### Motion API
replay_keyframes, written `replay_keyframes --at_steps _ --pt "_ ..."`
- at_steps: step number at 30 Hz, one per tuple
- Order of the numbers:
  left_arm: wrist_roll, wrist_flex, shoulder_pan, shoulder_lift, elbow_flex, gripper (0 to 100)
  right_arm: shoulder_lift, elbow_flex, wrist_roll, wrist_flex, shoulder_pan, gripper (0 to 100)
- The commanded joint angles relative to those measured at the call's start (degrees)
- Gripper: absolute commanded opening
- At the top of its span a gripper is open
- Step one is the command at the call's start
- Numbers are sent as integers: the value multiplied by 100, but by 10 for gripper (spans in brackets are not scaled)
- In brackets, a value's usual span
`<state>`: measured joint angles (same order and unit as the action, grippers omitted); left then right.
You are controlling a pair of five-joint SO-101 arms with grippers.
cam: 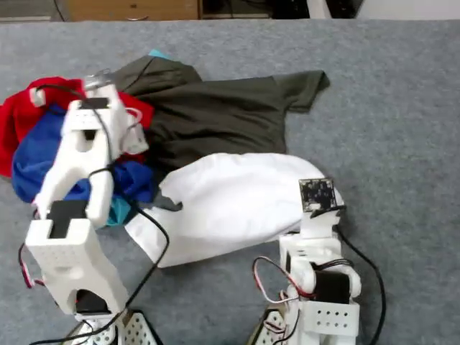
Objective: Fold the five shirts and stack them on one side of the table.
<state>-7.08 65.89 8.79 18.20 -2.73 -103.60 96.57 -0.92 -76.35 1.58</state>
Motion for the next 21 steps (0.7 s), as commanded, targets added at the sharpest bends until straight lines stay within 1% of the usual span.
replay_keyframes --at_steps 1,4,9,12,15,18,21 --pt "220 -79 897 -303 44 253 -611 13 35 62 -75 4" --pt "747 -53 1582 -303 211 250 -611 13 35 62 -75 4" --pt "1257 97 2593 -532 343 250 -611 13 35 62 -75 4" --pt "1477 149 2998 -831 343 250 -611 13 35 62 -75 4" --pt "1512 132 3420 -1288 387 253 -611 13 35 62 -75 4" --pt "1512 114 3666 -1895 387 253 -611 13 35 62 -75 4" --pt "1477 158 3543 -2571 299 253 -611 13 35 62 -75 4"
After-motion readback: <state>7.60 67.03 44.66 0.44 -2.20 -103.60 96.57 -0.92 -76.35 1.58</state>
